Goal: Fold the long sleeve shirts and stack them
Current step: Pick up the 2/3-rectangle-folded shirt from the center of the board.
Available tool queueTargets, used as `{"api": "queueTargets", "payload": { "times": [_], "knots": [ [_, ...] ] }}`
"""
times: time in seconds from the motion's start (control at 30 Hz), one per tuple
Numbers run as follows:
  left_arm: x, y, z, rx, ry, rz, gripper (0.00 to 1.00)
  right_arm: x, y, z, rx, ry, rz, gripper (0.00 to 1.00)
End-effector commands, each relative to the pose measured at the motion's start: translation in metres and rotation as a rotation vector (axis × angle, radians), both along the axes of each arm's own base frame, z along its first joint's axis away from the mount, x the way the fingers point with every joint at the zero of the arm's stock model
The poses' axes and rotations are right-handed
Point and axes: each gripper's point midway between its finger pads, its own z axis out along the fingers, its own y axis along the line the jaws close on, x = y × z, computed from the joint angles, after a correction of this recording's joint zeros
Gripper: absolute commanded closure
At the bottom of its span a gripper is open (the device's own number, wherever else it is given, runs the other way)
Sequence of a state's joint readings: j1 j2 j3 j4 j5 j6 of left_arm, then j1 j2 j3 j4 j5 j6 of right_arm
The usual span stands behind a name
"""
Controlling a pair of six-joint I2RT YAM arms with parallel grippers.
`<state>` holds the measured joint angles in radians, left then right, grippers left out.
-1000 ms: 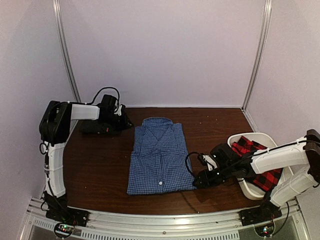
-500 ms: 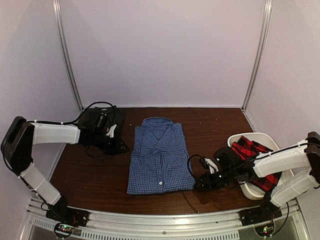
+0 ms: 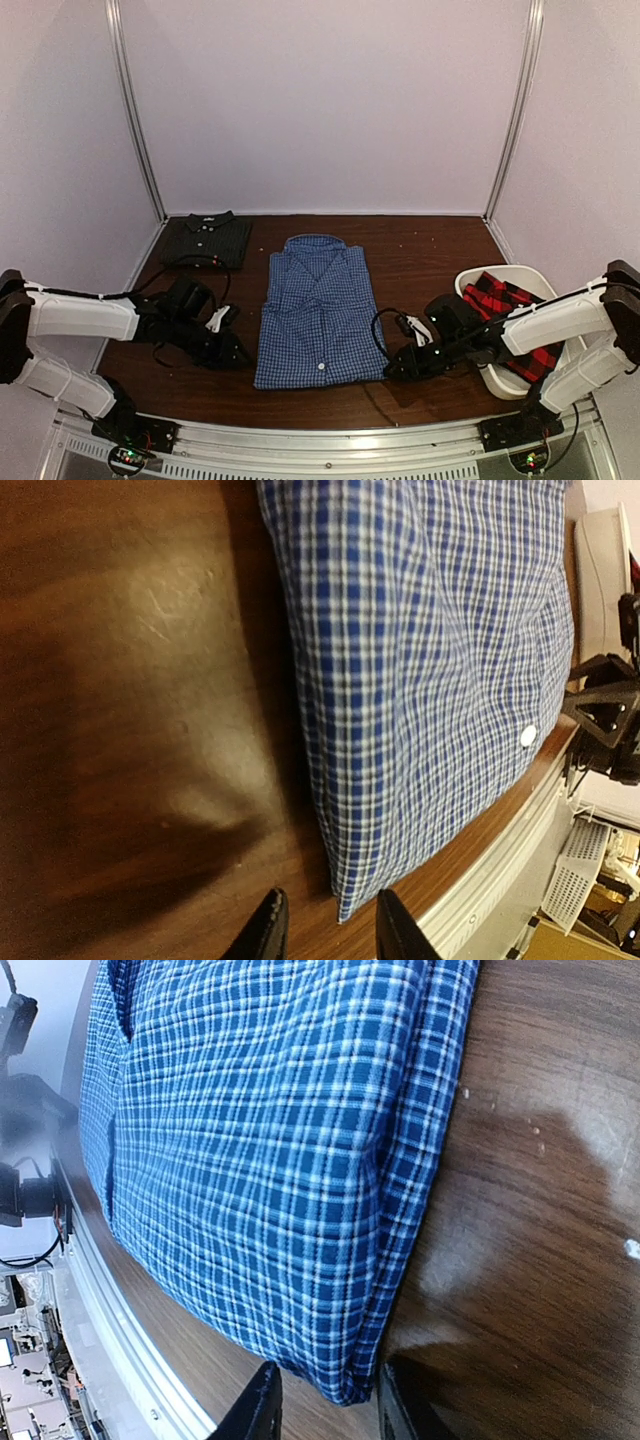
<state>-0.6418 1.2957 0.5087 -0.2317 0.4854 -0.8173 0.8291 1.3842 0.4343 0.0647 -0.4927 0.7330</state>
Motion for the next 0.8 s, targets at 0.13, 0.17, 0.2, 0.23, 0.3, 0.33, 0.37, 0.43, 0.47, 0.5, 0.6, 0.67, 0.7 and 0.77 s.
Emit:
{"api": "queueTargets", "payload": {
  "times": [0.13, 0.17, 0.2, 0.23, 0.3, 0.33, 0.37, 0.43, 0.47, 0.5, 0.6, 0.67, 0.7, 0.77],
  "knots": [
    [-0.030, -0.016, -0.008, -0.065, 0.048, -0.032, 0.67, -0.012, -0.007, -0.018, -0.060, 0.061, 0.011, 0.67],
    [-0.032, -0.019, -0.010, -0.066, 0.053, -0.042, 0.67, -0.012, -0.007, -0.018, -0.062, 0.062, 0.011, 0.67],
    [-0.034, -0.020, -0.011, -0.063, 0.057, -0.050, 0.67, -0.013, -0.007, -0.019, -0.064, 0.064, 0.013, 0.67],
    [-0.036, -0.022, -0.012, -0.062, 0.059, -0.059, 0.67, -0.014, -0.008, -0.019, -0.065, 0.064, 0.013, 0.68],
    [-0.039, -0.025, -0.014, -0.061, 0.069, -0.073, 0.67, -0.015, -0.008, -0.018, -0.066, 0.064, 0.011, 0.68],
    [-0.041, -0.026, -0.016, -0.057, 0.075, -0.079, 0.67, -0.015, -0.008, -0.018, -0.067, 0.064, 0.011, 0.68],
    [-0.042, -0.026, -0.018, -0.054, 0.082, -0.081, 0.67, -0.015, -0.009, -0.019, -0.069, 0.065, 0.008, 0.68],
    [-0.045, -0.028, -0.020, -0.059, 0.091, -0.090, 0.67, -0.016, -0.010, -0.020, -0.072, 0.066, 0.005, 0.68],
    [-0.045, -0.029, -0.020, -0.059, 0.093, -0.093, 0.68, -0.016, -0.011, -0.021, -0.074, 0.067, 0.003, 0.68],
    [-0.046, -0.029, -0.021, -0.055, 0.095, -0.093, 0.68, -0.017, -0.011, -0.020, -0.072, 0.065, 0.000, 0.68],
    [-0.046, -0.028, -0.025, -0.039, 0.105, -0.083, 0.68, -0.017, -0.011, -0.020, -0.061, 0.063, -0.011, 0.68],
    [-0.044, -0.028, -0.026, -0.039, 0.109, -0.075, 0.69, -0.018, -0.010, -0.019, -0.055, 0.063, -0.014, 0.69],
    [-0.045, -0.029, -0.027, -0.040, 0.114, -0.073, 0.70, -0.018, -0.010, -0.018, -0.052, 0.061, -0.017, 0.69],
    [-0.044, -0.029, -0.027, -0.038, 0.118, -0.068, 0.73, -0.019, -0.009, -0.017, -0.044, 0.059, -0.019, 0.71]
  ]
}}
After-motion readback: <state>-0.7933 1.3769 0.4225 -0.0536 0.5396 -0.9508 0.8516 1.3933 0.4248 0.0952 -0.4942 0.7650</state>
